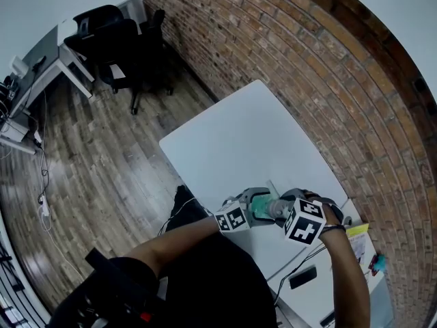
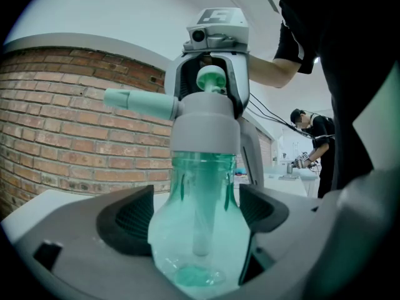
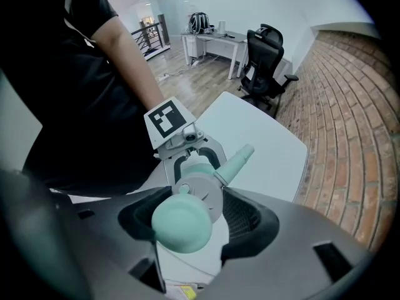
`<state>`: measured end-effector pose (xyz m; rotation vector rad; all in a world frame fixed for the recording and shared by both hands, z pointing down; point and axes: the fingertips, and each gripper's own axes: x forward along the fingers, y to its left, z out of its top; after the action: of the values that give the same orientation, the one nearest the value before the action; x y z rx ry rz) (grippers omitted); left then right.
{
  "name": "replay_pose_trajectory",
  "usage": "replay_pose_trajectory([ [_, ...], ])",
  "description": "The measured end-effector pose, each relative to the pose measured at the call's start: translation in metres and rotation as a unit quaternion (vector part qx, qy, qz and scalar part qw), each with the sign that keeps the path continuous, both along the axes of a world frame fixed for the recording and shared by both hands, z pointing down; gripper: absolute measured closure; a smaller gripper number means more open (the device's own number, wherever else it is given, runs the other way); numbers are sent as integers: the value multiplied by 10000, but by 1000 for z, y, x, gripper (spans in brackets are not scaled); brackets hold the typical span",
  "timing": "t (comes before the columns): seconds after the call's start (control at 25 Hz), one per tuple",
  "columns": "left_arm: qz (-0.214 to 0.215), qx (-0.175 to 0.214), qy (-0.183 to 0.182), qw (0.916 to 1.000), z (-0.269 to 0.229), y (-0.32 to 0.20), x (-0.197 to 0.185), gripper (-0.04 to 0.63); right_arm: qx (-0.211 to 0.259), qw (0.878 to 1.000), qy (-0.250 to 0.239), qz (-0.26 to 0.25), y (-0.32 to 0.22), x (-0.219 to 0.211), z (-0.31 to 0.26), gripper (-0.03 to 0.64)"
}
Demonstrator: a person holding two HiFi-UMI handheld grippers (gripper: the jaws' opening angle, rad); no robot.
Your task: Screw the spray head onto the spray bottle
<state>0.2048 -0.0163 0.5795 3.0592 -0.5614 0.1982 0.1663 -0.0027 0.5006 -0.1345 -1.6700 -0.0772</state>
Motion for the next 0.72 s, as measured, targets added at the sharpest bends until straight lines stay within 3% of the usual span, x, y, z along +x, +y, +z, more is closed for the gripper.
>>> replay_pose_trajectory([
  [0.24, 0, 22, 0, 10000, -1, 1, -1, 178, -59, 9978, -170, 640, -1, -2, 0, 357],
  [0.72, -62, 48, -6, 10000, 0, 0, 0, 178, -134, 9907, -378, 1301, -5, 0, 0, 357],
])
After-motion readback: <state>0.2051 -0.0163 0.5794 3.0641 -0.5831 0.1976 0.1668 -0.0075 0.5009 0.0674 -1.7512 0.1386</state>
